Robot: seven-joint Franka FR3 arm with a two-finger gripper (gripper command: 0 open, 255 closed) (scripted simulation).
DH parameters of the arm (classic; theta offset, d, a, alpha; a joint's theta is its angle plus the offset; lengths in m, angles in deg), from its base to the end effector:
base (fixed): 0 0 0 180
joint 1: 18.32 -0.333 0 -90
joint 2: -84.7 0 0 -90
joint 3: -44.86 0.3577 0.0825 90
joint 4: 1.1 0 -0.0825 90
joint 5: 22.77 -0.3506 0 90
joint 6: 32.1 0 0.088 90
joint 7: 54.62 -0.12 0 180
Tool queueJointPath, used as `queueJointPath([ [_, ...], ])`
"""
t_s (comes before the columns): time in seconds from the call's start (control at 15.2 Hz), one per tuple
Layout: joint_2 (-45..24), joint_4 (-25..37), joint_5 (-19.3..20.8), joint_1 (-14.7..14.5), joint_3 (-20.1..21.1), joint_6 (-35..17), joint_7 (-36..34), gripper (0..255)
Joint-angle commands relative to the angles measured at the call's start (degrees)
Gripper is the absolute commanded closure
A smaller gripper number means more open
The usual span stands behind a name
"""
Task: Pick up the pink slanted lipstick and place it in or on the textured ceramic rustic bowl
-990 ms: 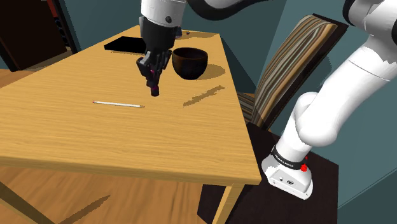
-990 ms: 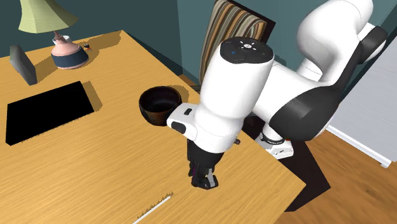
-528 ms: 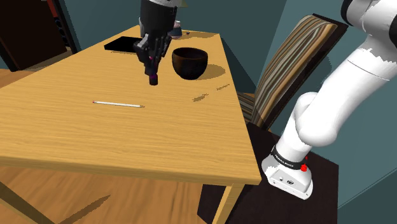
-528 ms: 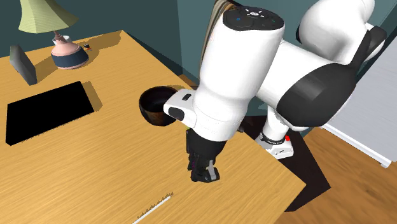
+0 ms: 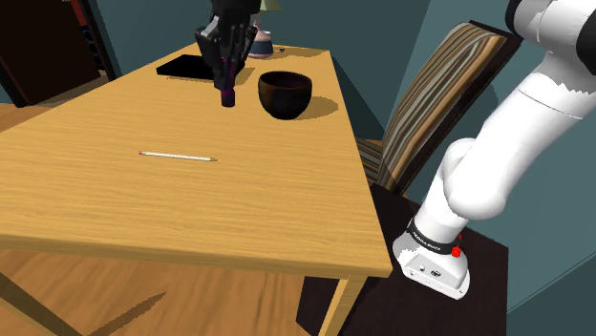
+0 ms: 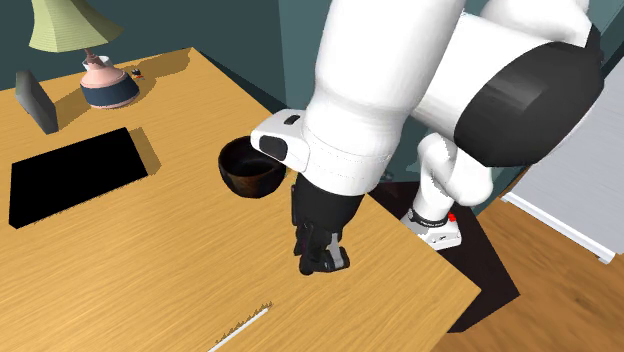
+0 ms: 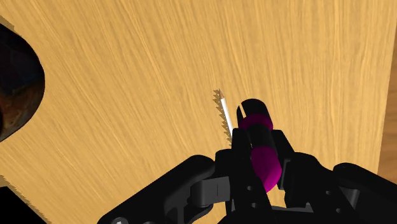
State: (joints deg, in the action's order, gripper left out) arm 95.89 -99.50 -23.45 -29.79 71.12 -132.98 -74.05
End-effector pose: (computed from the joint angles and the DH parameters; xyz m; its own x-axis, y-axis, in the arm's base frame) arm 0.3613 0.3157 0.6928 0.9240 0.3063 0.2288 0.3151 -0.9491 -0.0022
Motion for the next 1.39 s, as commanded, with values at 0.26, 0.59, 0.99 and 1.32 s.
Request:
queueJointPath([
  [0.26, 0.33, 2.55, -0.47, 1.13, -2.02, 2.83, 3.15, 255],
  [0.59, 2.47, 0.09, -1.92, 3.54, -7.11, 2.41, 10.78, 255],
  [0.99, 2.8, -0.56, -2.66, 6.39, -12.83, 2.33, 19.41, 255],
  [1.32, 1.36, 0.8, -2.95, 8.83, -17.28, 2.58, 26.27, 255],
])
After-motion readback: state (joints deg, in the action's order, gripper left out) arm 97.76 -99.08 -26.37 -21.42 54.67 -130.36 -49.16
